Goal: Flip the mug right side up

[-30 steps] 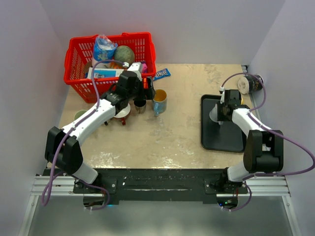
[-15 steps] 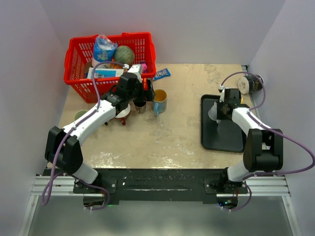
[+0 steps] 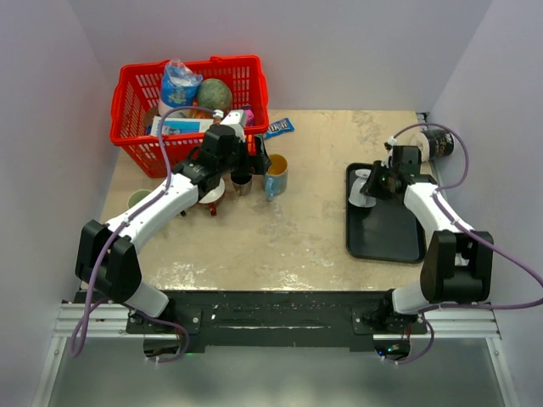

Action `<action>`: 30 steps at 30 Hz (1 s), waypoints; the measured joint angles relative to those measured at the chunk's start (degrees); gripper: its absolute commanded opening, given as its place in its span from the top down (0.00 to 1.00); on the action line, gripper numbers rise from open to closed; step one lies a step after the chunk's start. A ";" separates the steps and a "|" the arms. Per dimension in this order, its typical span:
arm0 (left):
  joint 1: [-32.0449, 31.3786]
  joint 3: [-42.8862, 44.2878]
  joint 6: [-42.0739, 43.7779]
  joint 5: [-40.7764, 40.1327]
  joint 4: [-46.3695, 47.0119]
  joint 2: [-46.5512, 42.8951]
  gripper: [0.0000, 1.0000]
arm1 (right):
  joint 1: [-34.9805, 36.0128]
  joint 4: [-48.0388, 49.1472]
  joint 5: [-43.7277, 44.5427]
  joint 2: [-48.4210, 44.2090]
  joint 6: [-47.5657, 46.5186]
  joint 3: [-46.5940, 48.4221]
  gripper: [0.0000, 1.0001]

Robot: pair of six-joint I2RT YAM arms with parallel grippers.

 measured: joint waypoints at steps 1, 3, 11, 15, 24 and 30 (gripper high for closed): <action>0.00 -0.07 -0.04 0.66 0.37 -0.04 0.02 | -0.02 0.28 -0.96 -0.66 1.38 0.00 1.00; 0.00 -0.13 -0.24 1.75 0.98 -0.04 0.02 | 0.04 0.81 -3.08 -2.03 3.89 0.00 1.00; 0.00 -0.15 -1.09 5.53 2.75 -0.04 0.02 | 0.76 -0.13 -6.69 -5.27 9.64 0.02 1.00; 0.00 -0.22 -1.18 6.56 3.17 -0.04 0.02 | 0.72 -2.93 -4.70 -5.07 9.09 -0.04 1.00; -0.07 -1.33 -1.44 11.74 6.97 -0.04 0.02 | 0.74 -3.69 -4.94 -5.31 11.21 -0.37 1.00; -2.78 -3.30 1.73 14.78 11.41 -0.04 0.03 | 0.72 -2.75 -7.45 -7.48 17.00 -0.37 1.00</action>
